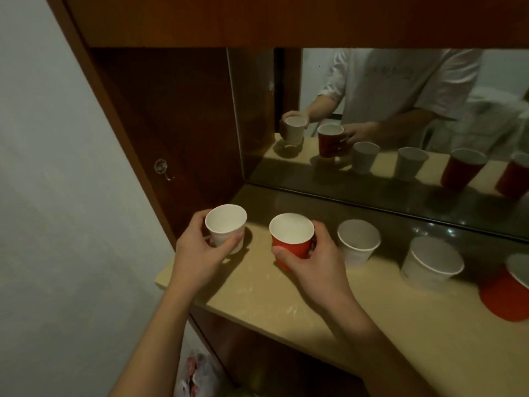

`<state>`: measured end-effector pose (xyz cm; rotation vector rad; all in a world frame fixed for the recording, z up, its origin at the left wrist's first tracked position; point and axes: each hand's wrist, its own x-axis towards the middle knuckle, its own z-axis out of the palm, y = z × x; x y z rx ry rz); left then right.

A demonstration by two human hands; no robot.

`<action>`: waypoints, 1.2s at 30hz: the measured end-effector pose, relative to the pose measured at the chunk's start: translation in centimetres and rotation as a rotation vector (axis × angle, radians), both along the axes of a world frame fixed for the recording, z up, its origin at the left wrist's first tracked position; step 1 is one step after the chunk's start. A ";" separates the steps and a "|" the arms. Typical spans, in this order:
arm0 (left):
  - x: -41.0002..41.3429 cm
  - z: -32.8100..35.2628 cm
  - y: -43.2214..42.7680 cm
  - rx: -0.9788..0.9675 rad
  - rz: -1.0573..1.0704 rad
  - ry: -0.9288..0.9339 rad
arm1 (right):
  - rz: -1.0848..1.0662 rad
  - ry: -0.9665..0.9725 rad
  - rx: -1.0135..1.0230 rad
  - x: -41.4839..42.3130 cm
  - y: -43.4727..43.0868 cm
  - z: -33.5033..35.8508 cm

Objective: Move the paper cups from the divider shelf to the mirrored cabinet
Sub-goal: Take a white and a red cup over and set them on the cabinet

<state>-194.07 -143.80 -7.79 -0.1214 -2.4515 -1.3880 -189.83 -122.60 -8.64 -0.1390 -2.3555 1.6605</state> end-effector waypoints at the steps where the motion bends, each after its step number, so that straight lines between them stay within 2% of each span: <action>1: -0.6 -0.1 0.0 -0.005 -0.012 0.000 | -0.016 -0.002 0.000 -0.5 -0.2 0.1; 11: -4.8 -0.2 -0.3 -0.031 -0.078 -0.065 | -0.172 -0.032 0.073 -4.3 -2.2 0.0; 19: -6.2 -1.2 -0.4 -0.064 -0.092 -0.110 | -0.223 -0.076 0.139 -4.8 -2.1 -1.0; 26: -5.3 -0.7 -0.6 -0.111 -0.104 -0.138 | -0.207 -0.112 0.283 -4.3 -1.8 -0.7; 32: -2.2 0.0 -1.5 -0.356 -0.067 -0.170 | -0.178 -0.074 0.524 -1.2 -1.4 -0.8; 36: 1.7 -0.2 -2.1 -0.579 -0.067 -0.116 | -0.108 -0.001 0.699 2.2 -0.9 -0.8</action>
